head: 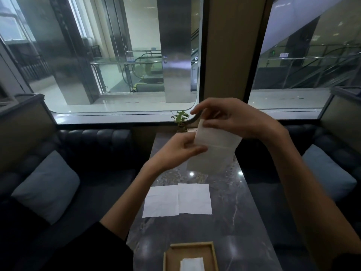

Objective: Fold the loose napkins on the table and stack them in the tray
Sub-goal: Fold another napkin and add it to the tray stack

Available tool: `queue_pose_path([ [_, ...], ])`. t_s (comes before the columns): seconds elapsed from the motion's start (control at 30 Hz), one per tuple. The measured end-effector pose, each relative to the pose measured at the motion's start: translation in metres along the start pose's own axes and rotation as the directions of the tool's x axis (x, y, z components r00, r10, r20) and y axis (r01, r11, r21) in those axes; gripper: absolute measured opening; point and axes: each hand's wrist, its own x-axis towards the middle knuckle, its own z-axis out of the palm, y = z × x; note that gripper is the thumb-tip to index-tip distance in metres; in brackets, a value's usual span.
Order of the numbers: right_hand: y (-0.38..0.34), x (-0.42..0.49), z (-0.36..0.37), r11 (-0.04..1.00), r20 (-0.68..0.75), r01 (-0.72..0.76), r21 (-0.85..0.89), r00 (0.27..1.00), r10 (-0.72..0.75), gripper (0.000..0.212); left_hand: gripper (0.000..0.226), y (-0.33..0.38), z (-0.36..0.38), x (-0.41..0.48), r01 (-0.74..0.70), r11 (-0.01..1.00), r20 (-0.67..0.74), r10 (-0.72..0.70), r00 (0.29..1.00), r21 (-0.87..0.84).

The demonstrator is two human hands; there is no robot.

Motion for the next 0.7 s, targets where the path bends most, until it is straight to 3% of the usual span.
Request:
queue_pose_path([
  [0.1, 0.009, 0.007, 0.0, 1.0, -0.15, 0.004, 0.027, 0.989, 0.0, 0.034, 0.023, -0.004, 0.009, 0.003, 0.025, 0.993, -0.124, -0.039, 0.991, -0.115],
  [0.2, 0.033, -0.001, 0.01, 0.959, -0.393, -0.064, 0.277, 0.903, 0.174, 0.052, 0.022, -0.001, 0.009, 0.005, 0.043, 0.949, -0.238, -0.122, 0.964, -0.311],
  [0.27, 0.05, -0.013, 0.025, 0.832, -0.305, -0.14, 0.536, 0.888, 0.345, 0.07, 0.022, 0.002, 0.007, 0.007, 0.055, 0.915, -0.272, -0.176, 0.946, -0.4],
  [0.37, 0.068, -0.031, 0.056, 0.629, -0.114, -0.21, 0.748, 0.894, 0.434, 0.07, 0.023, 0.002, 0.005, 0.009, 0.079, 0.899, -0.276, -0.214, 0.937, -0.43],
  [0.5, 0.067, -0.037, 0.075, 0.617, -0.195, -0.196, 0.762, 0.839, 0.508, 0.024, 0.022, -0.003, 0.008, 0.008, 0.129, 0.902, -0.215, -0.234, 0.948, -0.411],
  [0.7, 0.072, -0.041, 0.074, 0.535, -0.192, -0.157, 0.83, 0.821, 0.538, 0.018, 0.024, -0.006, 0.008, 0.005, 0.138, 0.898, -0.216, -0.246, 0.945, -0.418],
])
